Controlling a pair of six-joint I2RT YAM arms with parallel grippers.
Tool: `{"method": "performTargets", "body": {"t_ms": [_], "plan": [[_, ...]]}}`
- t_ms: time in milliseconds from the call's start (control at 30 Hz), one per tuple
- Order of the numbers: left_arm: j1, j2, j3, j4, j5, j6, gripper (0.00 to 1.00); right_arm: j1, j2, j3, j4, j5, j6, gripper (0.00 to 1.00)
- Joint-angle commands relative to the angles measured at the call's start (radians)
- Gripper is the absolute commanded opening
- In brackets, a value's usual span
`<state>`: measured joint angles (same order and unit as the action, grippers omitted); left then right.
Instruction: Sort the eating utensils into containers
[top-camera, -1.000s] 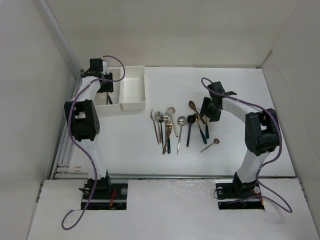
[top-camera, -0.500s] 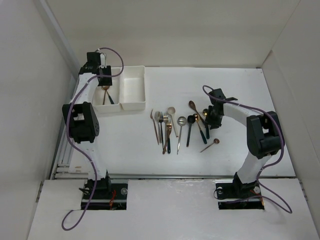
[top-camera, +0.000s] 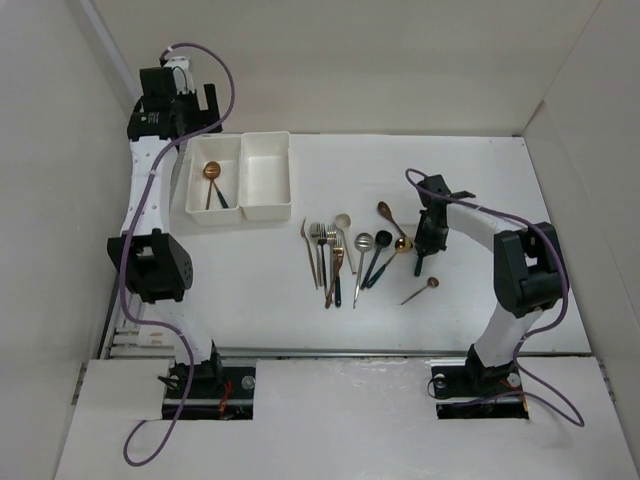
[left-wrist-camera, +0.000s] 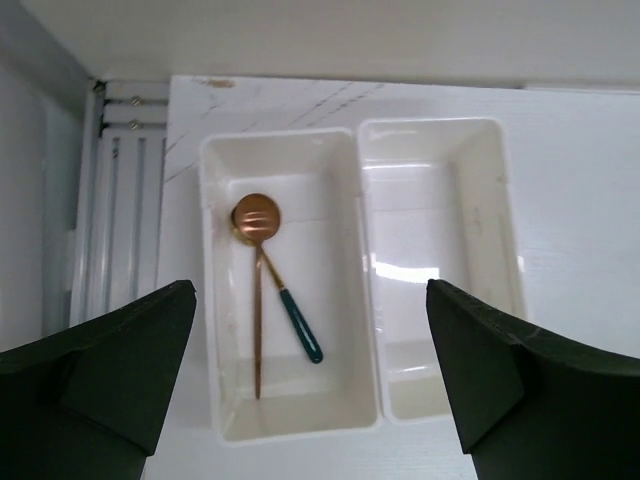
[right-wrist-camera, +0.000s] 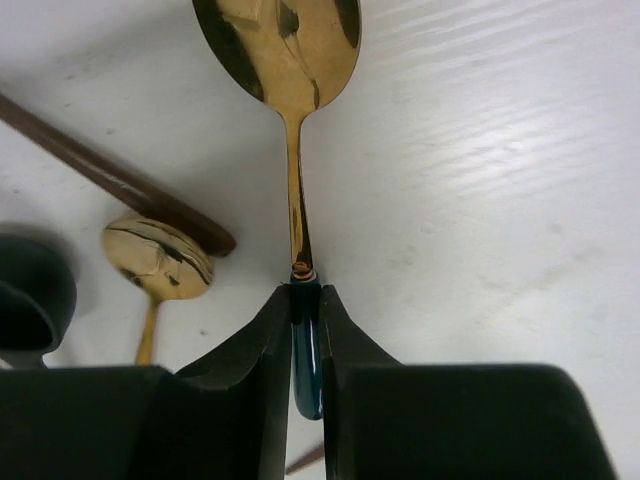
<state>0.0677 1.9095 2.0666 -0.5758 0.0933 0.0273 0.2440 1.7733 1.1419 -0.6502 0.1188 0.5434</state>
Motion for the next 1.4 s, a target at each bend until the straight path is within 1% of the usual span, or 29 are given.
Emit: {"method": "performTargets", "body": {"t_ms": [0, 67, 100, 133, 167, 200, 233, 267, 300, 333, 400, 433, 533, 700, 867, 1033, 1100, 1133, 1267, 1300, 1367], "plan": [[0.003, -0.102, 0.027, 0.007, 0.241, 0.058, 1.00, 0.024, -0.093, 0.146, -0.064, 0.162, -0.020, 0.00], [-0.034, -0.115, 0.027, 0.007, 0.328, 0.083, 1.00, 0.049, -0.135, 0.240, -0.065, 0.195, -0.020, 0.00], [-0.054, -0.115, 0.027, -0.007, 0.347, 0.100, 1.00, 0.085, -0.135, 0.343, -0.065, 0.196, -0.020, 0.00], [-0.074, -0.115, 0.027, -0.021, 0.370, 0.141, 1.00, 0.109, -0.144, 0.393, -0.040, 0.196, -0.020, 0.00], [-0.116, -0.115, 0.018, -0.048, 0.399, 0.157, 0.98, 0.135, -0.144, 0.441, -0.017, 0.196, -0.020, 0.00], [-0.137, -0.115, 0.018, -0.061, 0.466, 0.170, 0.98, 0.161, -0.129, 0.487, 0.009, 0.141, -0.029, 0.00], [-0.155, -0.115, -0.008, -0.071, 0.503, 0.180, 0.96, 0.211, -0.115, 0.574, 0.068, 0.099, -0.030, 0.00], [-0.172, -0.115, -0.020, -0.072, 0.543, 0.189, 0.96, 0.236, -0.077, 0.617, 0.095, 0.058, -0.043, 0.00], [-0.204, -0.115, -0.029, -0.097, 0.624, 0.200, 0.94, 0.259, -0.055, 0.657, 0.119, 0.021, -0.043, 0.00], [-0.219, -0.115, -0.039, -0.108, 0.666, 0.200, 0.93, 0.297, -0.034, 0.724, 0.144, -0.046, -0.043, 0.00], [-0.252, -0.106, -0.039, -0.145, 0.732, 0.215, 0.93, 0.330, 0.014, 0.772, 0.219, -0.096, -0.043, 0.00], [-0.279, -0.106, -0.039, -0.145, 0.768, 0.229, 0.93, 0.343, 0.026, 0.788, 0.245, -0.134, -0.043, 0.00], [-0.310, -0.095, -0.049, -0.154, 0.793, 0.238, 0.93, 0.394, 0.058, 0.829, 0.331, -0.194, -0.034, 0.00], [-0.319, -0.095, -0.071, -0.154, 0.882, 0.229, 0.93, 0.422, 0.080, 0.858, 0.349, -0.203, -0.034, 0.00], [-0.319, -0.076, -0.071, -0.142, 0.882, 0.206, 0.93, 0.431, 0.080, 0.849, 0.359, -0.212, -0.034, 0.00], [-0.319, -0.076, -0.071, -0.142, 0.882, 0.218, 0.93, 0.431, 0.080, 0.805, 0.368, -0.162, -0.034, 0.00], [-0.319, -0.076, -0.071, -0.142, 0.872, 0.218, 0.93, 0.431, 0.071, 0.789, 0.397, -0.175, -0.020, 0.00], [-0.330, -0.067, -0.071, -0.142, 0.861, 0.208, 0.91, 0.431, 0.061, 0.789, 0.408, -0.194, -0.020, 0.00], [-0.330, -0.047, -0.062, -0.133, 0.849, 0.183, 0.64, 0.440, 0.061, 0.779, 0.426, -0.234, 0.023, 0.00], [-0.330, -0.047, -0.053, -0.133, 0.849, 0.183, 0.51, 0.440, 0.061, 0.779, 0.426, -0.234, 0.023, 0.00], [-0.330, -0.047, -0.053, -0.133, 0.839, 0.183, 0.39, 0.440, 0.061, 0.759, 0.437, -0.243, 0.035, 0.00]]}}
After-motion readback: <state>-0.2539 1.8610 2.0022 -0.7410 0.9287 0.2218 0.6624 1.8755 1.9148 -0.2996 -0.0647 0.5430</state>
